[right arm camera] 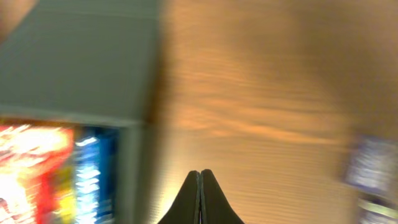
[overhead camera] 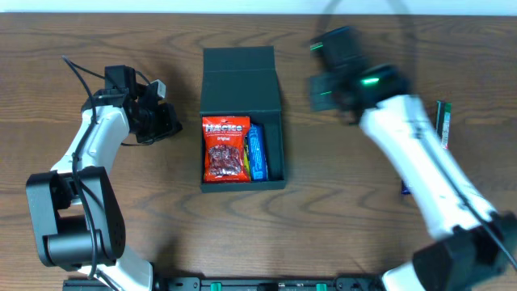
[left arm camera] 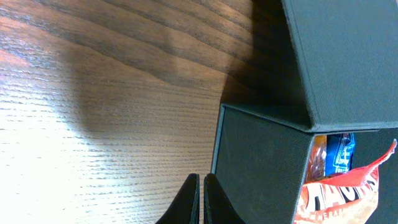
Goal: Pack container
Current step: 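Return the right gripper to the green-wrapped bar and grasp it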
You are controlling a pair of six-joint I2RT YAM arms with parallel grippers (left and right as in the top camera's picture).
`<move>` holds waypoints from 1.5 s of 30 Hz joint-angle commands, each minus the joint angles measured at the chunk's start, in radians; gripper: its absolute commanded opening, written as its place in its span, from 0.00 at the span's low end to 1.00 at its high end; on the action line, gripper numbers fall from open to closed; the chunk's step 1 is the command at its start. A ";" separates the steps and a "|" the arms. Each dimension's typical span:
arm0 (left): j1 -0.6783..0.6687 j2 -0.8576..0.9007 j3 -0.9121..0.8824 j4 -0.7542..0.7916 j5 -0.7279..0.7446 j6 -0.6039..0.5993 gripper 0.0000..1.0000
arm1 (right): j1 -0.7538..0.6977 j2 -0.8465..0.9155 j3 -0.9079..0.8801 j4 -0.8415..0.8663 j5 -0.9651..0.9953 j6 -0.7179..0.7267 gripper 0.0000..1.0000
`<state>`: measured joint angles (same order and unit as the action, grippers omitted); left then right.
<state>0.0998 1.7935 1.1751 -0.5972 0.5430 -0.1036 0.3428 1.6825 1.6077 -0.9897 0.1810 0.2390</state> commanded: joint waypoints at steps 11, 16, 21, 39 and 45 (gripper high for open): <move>-0.003 0.011 0.019 -0.001 0.001 -0.009 0.06 | -0.740 0.060 -0.093 0.006 -0.056 -0.274 0.43; -0.003 0.011 0.019 0.000 0.001 -0.020 0.06 | -0.809 0.155 -0.095 0.050 -0.059 -0.278 0.69; -0.003 0.011 0.019 -0.001 0.001 -0.057 0.06 | -0.800 0.284 -0.095 0.115 -0.073 -0.282 0.66; -0.003 0.011 0.019 -0.001 0.000 -0.111 0.06 | -0.800 0.459 -0.095 0.307 -0.216 -0.322 0.60; -0.003 0.011 0.019 0.008 0.001 -0.114 0.06 | -0.800 0.466 -0.095 0.317 -0.216 -0.322 0.47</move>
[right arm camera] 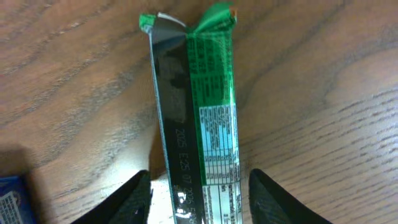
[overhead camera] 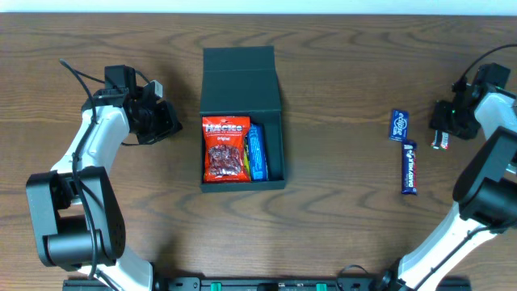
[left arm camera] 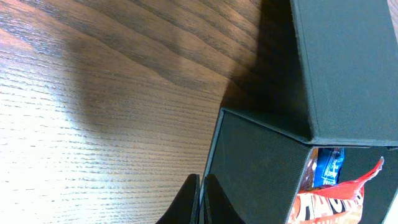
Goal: Pack container
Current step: 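Return the right gripper to the green-wrapped bar and grasp it, then lower the green bar into the box's right side and release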
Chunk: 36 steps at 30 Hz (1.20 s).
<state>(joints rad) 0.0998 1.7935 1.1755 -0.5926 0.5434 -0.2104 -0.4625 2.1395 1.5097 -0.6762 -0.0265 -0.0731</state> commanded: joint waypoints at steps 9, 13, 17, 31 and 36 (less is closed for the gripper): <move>-0.003 0.011 0.019 0.003 0.000 -0.007 0.06 | 0.006 0.027 0.003 -0.008 -0.024 -0.002 0.40; -0.003 0.011 0.019 0.002 0.000 -0.007 0.06 | 0.006 0.027 0.003 -0.013 -0.024 -0.002 0.36; -0.003 0.011 0.019 0.002 0.001 -0.008 0.06 | 0.006 0.027 0.003 -0.015 -0.024 0.016 0.29; -0.003 0.011 0.019 0.002 0.001 -0.007 0.06 | 0.071 0.011 0.114 -0.111 -0.077 0.035 0.12; -0.003 0.011 0.019 0.002 0.003 -0.007 0.06 | 0.174 -0.018 0.330 -0.261 -0.080 0.042 0.01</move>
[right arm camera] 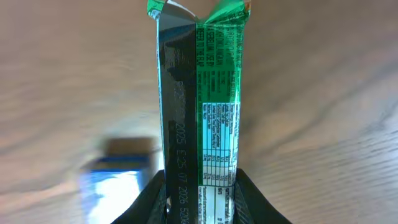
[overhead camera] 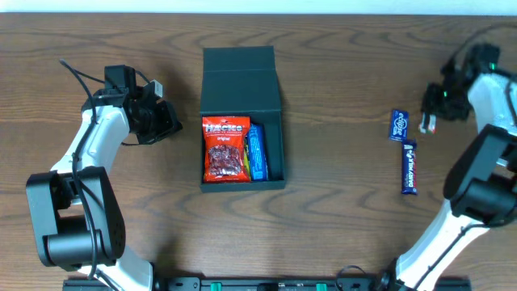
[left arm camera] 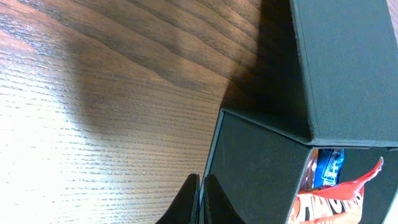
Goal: Pack container
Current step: 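Lower the green bar into the box's right side and release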
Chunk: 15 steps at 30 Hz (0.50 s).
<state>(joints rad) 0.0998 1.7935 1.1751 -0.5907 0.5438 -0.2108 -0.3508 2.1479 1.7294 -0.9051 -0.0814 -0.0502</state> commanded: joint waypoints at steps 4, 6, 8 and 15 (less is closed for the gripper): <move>-0.003 0.011 0.019 0.000 0.007 -0.006 0.06 | 0.213 -0.055 0.297 -0.187 -0.091 0.062 0.01; -0.003 0.011 0.019 0.001 0.007 -0.006 0.06 | 0.299 -0.064 0.346 -0.235 -0.124 0.084 0.01; -0.003 0.011 0.019 0.001 0.007 -0.006 0.06 | 0.407 -0.069 0.374 -0.283 -0.129 0.121 0.01; -0.003 0.011 0.019 0.001 0.006 0.018 0.06 | 0.748 -0.068 0.311 -0.394 -0.111 0.301 0.01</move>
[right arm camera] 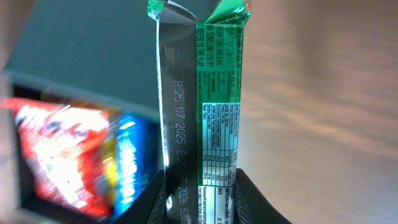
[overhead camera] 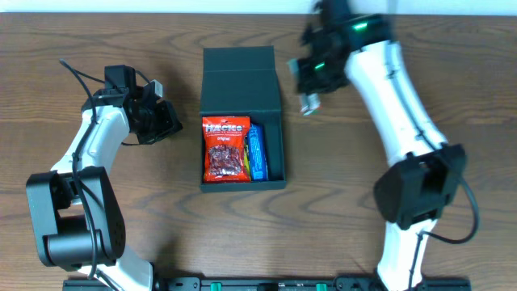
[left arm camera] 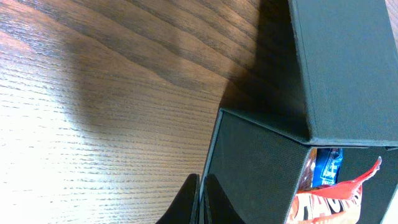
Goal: Pack container
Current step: 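Lower the green bar into the box's right side and release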
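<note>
The dark green box (overhead camera: 279, 133) stands open mid-table, its lid (overhead camera: 239, 77) folded back. Inside lie a red snack bag (overhead camera: 224, 149) and a blue bar (overhead camera: 257, 152). My right gripper (overhead camera: 309, 100) is shut on a green-and-silver bar (right arm camera: 199, 106), held just right of the box's top corner. The right wrist view shows that bar upright between the fingers (right arm camera: 252, 199), with the box (right arm camera: 81, 56) and its red and blue contents blurred to the left. My left gripper (left arm camera: 200, 186) is shut with nothing in it, beside the box's left wall (left arm camera: 255, 168).
Brown wooden table (overhead camera: 121, 234) all round. The right arm (overhead camera: 396, 89) stretches diagonally across the right half of the table. No other loose items show in the overhead view.
My right gripper has carried the green bar from the far right of the table to just right of the box. The left gripper has not moved.
First my right gripper was shut and empty near the box, in motion. Then it stood open around the green bar at the far right, beside two blue items. Then it was shut on the bar, lifted. Now the bar is by the box.
</note>
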You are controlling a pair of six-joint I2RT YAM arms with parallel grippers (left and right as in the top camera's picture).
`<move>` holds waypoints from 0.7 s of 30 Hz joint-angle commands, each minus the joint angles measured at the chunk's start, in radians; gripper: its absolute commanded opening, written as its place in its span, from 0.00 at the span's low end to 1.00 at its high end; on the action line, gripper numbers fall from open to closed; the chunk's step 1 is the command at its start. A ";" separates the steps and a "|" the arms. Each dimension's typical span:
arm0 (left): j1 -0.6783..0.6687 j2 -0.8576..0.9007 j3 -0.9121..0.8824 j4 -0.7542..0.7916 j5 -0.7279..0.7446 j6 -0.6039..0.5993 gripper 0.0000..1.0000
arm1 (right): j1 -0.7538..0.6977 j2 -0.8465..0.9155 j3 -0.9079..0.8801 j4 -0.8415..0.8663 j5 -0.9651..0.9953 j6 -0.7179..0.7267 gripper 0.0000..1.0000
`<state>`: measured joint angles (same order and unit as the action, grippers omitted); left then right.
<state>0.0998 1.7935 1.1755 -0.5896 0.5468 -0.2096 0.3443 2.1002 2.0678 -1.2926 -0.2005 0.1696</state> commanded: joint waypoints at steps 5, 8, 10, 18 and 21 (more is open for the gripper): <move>-0.002 0.011 0.019 0.000 0.004 0.054 0.06 | 0.196 -0.020 -0.159 0.029 0.068 0.194 0.01; -0.002 0.011 0.019 0.000 0.004 0.076 0.06 | 0.237 -0.020 -0.254 0.095 0.039 0.220 0.02; -0.002 0.011 0.019 -0.001 0.005 0.084 0.06 | 0.262 -0.020 -0.309 0.140 0.039 0.272 0.02; -0.002 0.011 0.019 -0.002 0.005 0.102 0.06 | 0.313 -0.020 -0.394 0.208 0.223 0.428 0.02; -0.002 0.011 0.019 -0.002 0.005 0.102 0.06 | 0.324 -0.020 -0.394 0.205 0.323 0.475 0.02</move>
<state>0.0998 1.7935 1.1755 -0.5907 0.5468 -0.1295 0.6559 2.0991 1.6844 -1.0847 -0.0128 0.5632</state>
